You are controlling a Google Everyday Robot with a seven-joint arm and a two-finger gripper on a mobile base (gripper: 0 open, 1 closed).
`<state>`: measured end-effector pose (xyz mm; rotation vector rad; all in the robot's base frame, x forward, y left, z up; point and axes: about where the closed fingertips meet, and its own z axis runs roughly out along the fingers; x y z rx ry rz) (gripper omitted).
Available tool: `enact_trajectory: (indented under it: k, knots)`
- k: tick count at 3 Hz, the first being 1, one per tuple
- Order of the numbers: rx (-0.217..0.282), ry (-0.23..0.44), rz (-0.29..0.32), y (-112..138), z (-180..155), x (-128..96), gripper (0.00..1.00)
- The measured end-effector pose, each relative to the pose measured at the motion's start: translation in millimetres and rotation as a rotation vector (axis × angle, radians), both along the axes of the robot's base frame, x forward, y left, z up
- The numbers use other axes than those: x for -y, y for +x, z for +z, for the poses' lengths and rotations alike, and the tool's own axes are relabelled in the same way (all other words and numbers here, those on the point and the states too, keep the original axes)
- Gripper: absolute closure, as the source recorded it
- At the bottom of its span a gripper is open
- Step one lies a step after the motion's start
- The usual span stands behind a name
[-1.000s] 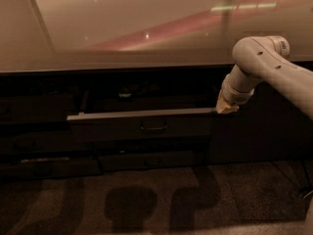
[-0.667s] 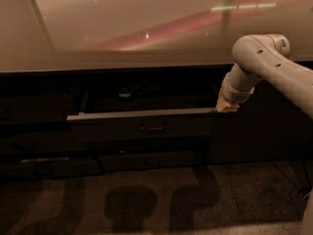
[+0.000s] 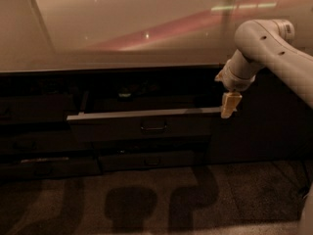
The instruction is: Open top drawer
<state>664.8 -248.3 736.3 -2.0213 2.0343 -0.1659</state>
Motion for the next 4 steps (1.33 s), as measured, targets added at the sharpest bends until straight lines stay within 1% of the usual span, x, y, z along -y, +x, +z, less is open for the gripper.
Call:
enact_trajectory:
  k: [2,3,4]
  knots:
    - [0.0,0.012,-0.001,9.5,6.0,0.5,0.61]
    - [0.0,0.012,-0.001,9.5,6.0,0.5,0.84]
    - [0.0,0.012,-0.001,9.5,5.9,0.5,1.0]
